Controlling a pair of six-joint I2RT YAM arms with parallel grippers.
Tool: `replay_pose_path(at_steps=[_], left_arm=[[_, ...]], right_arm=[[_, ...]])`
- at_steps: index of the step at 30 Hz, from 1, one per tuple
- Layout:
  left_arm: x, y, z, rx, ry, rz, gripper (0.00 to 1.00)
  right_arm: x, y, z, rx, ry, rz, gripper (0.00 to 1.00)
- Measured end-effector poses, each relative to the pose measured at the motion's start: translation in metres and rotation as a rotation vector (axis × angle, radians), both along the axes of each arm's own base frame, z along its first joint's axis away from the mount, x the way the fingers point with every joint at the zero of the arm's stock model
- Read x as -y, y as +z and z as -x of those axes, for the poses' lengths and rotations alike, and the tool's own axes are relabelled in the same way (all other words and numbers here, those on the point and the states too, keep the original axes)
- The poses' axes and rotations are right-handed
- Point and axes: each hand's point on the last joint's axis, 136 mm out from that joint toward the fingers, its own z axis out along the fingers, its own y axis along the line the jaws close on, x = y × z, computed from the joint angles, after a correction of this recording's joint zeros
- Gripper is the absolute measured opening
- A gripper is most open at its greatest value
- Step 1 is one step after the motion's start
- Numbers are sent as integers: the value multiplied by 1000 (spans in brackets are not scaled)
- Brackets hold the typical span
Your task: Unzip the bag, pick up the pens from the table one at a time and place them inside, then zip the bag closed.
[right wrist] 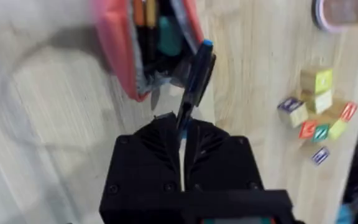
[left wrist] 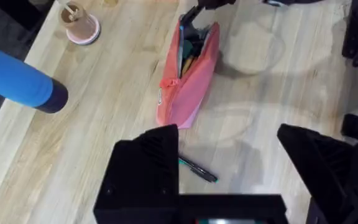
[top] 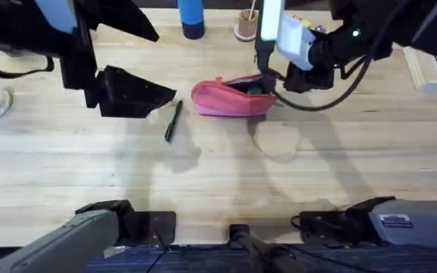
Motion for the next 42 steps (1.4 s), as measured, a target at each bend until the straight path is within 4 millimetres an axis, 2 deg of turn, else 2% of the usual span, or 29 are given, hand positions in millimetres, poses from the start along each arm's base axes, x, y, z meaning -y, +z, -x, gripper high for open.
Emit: replay_pose_path(at_steps=[5, 13, 17, 25, 32, 38, 42], left_arm=[[0, 0, 0, 0, 0, 0, 993], [0, 0, 0, 0, 0, 0, 993], [0, 0, 0, 0, 0, 0, 993], [0, 0, 0, 0, 0, 0, 993], [0, 0, 0, 0, 0, 0, 993], [0, 0, 0, 0, 0, 0, 993], [0, 0, 0, 0, 0, 0, 993]], right_arm=[[-9, 0, 3, 21, 120, 34, 31], [-13, 1, -3, 63, 194, 54, 31], [-22, -19, 1, 8, 263, 83, 31], [-31, -34, -10, 13, 293, 88, 31], [-59, -41, -15, 54, 357, 81, 31], [-81, -45, -7, 60, 421, 87, 31], [-88, -45, -3, 66, 453, 96, 31]])
